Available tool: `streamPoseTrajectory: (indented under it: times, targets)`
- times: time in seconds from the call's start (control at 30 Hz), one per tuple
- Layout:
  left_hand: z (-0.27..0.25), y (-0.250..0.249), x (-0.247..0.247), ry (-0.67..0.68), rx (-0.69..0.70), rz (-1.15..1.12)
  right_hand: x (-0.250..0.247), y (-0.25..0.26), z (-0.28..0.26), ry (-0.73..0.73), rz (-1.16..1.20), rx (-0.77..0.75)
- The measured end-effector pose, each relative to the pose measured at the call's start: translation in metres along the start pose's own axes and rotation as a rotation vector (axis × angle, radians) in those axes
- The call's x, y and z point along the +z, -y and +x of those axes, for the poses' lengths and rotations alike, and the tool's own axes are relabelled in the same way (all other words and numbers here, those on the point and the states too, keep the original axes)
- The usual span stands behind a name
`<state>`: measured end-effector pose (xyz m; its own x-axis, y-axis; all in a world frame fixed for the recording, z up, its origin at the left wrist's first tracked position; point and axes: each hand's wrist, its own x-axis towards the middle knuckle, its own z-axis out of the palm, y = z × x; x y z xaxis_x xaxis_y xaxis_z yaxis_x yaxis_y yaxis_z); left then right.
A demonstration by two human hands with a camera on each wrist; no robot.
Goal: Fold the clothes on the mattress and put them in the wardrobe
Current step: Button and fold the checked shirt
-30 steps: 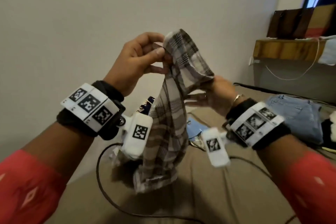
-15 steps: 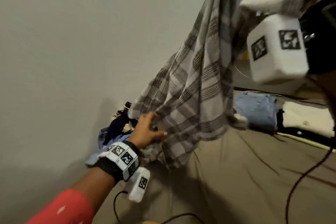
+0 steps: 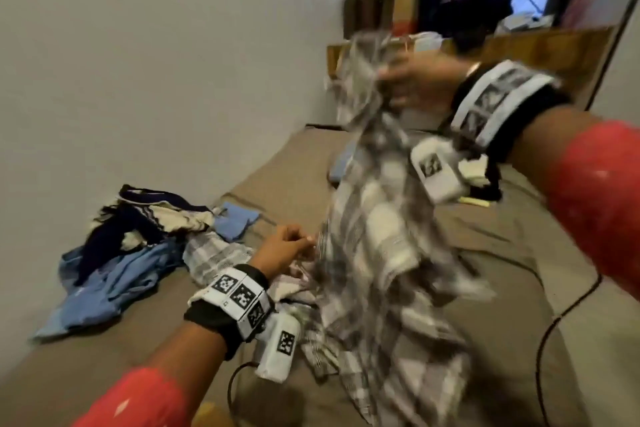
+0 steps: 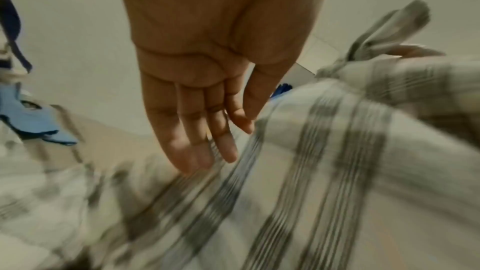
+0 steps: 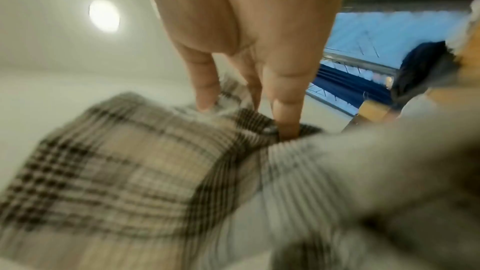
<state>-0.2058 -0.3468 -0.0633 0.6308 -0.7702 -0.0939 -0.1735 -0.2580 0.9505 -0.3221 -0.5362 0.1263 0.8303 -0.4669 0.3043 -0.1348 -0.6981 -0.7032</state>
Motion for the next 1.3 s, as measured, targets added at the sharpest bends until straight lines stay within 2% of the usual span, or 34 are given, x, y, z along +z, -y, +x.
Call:
streamPoseTrajectory:
  times: [0.07,0.13,0.23,0.33,0.43,0.5,0.57,0.63,0.67,0.7,0.77,0.83,0.9,0.97,1.03,1.13,1.2,1.3]
  targets:
    - [0.000,0.017,0.005,-0.010,-0.059,-0.011,0.030,-0.059,-0.026,0.192,-0.210,0.158]
    - [0.002,0.034,0.011,-0.002,-0.100,0.001,0.056,-0.127,-0.064,0.259,-0.173,0.323]
    - [-0.002,0.050,0.027,0.047,-0.105,0.037,0.080,-0.199,-0.122,0.233,0.071,0.530]
    - [0.000,0.054,0.053,0.116,-0.057,0.157,0.104,-0.238,-0.176,0.185,0.192,0.614]
    - [0.006,0.063,0.085,0.147,-0.043,0.327,0.120,-0.257,-0.196,0.088,0.151,0.627]
    - [0.010,0.073,0.102,0.135,-0.057,0.534,0.118,-0.254,-0.191,0.107,0.076,0.532]
    - [0.007,0.081,0.114,0.124,-0.027,0.736,0.113,-0.245,-0.181,0.386,-0.131,0.379]
    - [0.004,0.088,0.125,0.119,0.055,0.871,0.112,-0.245,-0.176,0.699,-0.456,0.250]
    - [0.003,0.091,0.130,0.135,0.108,0.903,0.114,-0.251,-0.177,0.784,-0.586,0.251]
    - [0.002,0.092,0.133,0.165,0.173,0.919,0.115,-0.257,-0.178,0.799,-0.671,0.271]
    - [0.003,0.092,0.140,0.270,0.329,0.877,0.111,-0.262,-0.178,0.640,-0.626,0.310]
    - [0.003,0.083,0.147,0.350,0.433,0.721,0.100,-0.251,-0.172,0.407,-0.360,0.265]
    - [0.002,0.073,0.155,0.351,0.431,0.518,0.087,-0.234,-0.166,0.220,-0.046,0.158]
    - [0.002,0.061,0.156,0.294,0.411,0.289,0.082,-0.217,-0.167,0.094,0.143,0.046]
    - [0.002,0.044,0.149,0.234,0.416,0.088,0.081,-0.214,-0.169,0.008,0.245,0.012]
    - [-0.001,0.021,0.138,0.307,0.383,-0.097,0.082,-0.208,-0.169,-0.061,0.309,-0.059]
    - [-0.001,0.010,0.138,0.353,0.372,-0.078,0.087,-0.202,-0.165,-0.062,0.362,-0.104]
    - [0.006,-0.002,0.134,0.285,0.391,-0.026,0.098,-0.197,-0.164,-0.186,0.508,-0.076]
